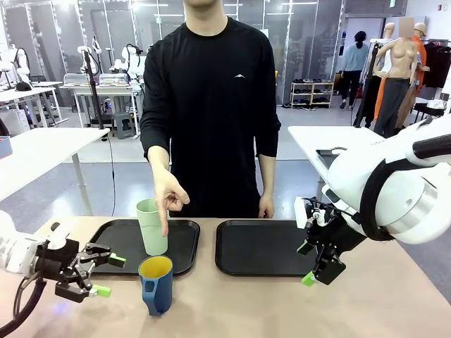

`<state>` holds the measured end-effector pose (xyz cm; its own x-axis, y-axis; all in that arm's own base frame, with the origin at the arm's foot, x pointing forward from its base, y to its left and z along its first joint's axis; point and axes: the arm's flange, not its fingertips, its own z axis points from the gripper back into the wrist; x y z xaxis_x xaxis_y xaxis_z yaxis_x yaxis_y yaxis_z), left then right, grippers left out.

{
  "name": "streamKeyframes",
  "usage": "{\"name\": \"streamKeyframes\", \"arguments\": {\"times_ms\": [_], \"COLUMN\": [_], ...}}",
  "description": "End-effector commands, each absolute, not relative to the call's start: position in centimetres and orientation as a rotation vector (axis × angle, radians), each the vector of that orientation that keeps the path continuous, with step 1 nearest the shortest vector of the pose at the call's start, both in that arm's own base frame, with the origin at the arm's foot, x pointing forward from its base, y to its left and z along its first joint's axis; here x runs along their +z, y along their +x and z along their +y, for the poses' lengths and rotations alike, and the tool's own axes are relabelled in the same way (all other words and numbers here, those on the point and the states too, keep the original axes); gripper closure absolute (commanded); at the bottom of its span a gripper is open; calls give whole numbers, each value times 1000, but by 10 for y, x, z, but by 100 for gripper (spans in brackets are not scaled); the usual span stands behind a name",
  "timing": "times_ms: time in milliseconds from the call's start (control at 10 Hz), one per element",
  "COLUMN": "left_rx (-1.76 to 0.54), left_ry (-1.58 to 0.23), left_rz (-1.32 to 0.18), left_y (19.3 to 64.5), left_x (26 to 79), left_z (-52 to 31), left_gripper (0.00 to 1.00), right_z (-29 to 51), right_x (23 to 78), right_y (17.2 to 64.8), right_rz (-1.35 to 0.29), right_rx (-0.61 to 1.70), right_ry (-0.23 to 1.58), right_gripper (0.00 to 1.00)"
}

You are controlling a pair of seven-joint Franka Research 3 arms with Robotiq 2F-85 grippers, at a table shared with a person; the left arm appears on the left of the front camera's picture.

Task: Sort and store the cups by type.
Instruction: Pick up the Handle plastic cup and place it into the empty Flat Tray.

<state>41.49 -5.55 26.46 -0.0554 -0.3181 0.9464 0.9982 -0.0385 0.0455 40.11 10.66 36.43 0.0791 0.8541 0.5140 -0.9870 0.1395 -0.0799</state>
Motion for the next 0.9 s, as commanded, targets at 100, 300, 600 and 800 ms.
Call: {"name": "streamKeyframes", "arguments": {"times_ms": [100, 300, 600, 800], "left_rx": [-1385, -1386, -1386, -1397], "left_ry": [-970, -992, -1022, -1043], "left_rz": [-1005, -983, -966, -964], "left_y": [438, 444, 449, 451], "left_x": [252, 245, 239, 233], "left_z": [-73, -89, -107, -121], "left_gripper": [0, 0, 0, 0], "right_z": [108, 108, 108, 108], "right_x": [362, 362, 362, 362], "right_y": [398, 398, 398, 398], "right_rz": [-508, -508, -508, -508], "right_rx": [1399, 1399, 1399, 1399], "right_ry": [318, 318, 318, 318], "right_gripper": [0, 0, 0, 0]}}
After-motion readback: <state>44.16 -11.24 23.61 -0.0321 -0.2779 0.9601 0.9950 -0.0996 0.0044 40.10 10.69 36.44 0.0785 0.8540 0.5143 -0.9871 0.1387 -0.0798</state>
